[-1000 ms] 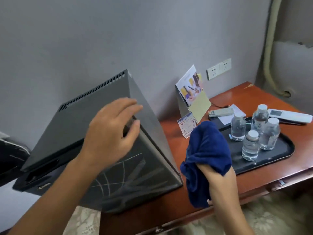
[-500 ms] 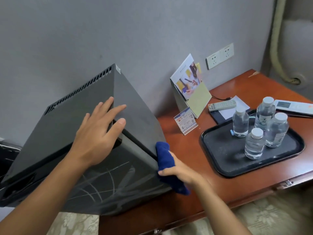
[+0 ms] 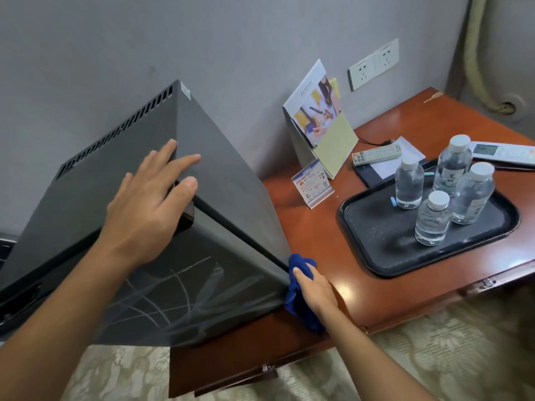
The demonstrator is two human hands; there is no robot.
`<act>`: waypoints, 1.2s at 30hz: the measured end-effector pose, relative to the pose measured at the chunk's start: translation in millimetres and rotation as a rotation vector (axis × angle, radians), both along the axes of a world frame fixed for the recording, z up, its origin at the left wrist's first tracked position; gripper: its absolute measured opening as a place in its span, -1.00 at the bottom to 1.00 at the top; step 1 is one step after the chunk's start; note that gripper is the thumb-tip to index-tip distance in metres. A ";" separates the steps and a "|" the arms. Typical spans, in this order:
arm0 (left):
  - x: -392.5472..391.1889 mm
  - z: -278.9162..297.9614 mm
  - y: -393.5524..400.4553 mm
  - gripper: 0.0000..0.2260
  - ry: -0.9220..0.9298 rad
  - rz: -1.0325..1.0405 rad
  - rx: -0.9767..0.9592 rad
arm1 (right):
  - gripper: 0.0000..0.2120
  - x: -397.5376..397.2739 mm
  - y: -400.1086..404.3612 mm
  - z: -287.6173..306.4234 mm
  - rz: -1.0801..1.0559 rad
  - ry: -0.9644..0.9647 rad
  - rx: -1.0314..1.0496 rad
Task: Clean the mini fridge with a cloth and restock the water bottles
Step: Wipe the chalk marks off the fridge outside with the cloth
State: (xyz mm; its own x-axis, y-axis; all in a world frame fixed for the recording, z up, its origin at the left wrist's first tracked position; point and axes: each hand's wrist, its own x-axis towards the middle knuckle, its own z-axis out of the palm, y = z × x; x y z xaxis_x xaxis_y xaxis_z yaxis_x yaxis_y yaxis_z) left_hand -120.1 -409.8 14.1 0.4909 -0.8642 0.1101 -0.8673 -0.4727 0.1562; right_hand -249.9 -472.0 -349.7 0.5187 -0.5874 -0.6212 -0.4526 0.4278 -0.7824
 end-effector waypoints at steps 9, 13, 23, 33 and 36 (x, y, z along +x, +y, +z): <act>-1.1 -1.2 -1.1 -0.40 0.011 -0.001 -0.015 | -0.66 4.6 15.9 151.9 -0.067 -0.089 -0.391; 3.6 -2.6 3.0 -0.44 0.050 -0.033 -0.050 | -0.74 6.9 27.1 235.8 -0.195 -0.320 -0.544; 1.6 0.0 6.9 -0.32 -0.001 -0.090 -0.044 | -0.85 8.7 26.4 225.3 -0.276 -0.488 -0.620; -2.1 -0.6 -0.8 -0.44 -0.034 -0.020 0.056 | -0.57 -14.3 18.1 37.3 0.289 0.401 -0.497; -1.7 -1.3 1.6 -0.47 -0.041 -0.031 0.063 | -0.53 -26.9 32.2 12.1 0.508 0.589 -0.641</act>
State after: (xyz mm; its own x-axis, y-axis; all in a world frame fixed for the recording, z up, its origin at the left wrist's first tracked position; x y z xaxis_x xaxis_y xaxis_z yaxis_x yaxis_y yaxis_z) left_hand -121.8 -408.2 12.8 0.4599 -0.8848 0.0748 -0.8868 -0.4532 0.0908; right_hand -276.8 -439.8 -337.6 0.5126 -0.6954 -0.5036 -0.8532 -0.3466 -0.3899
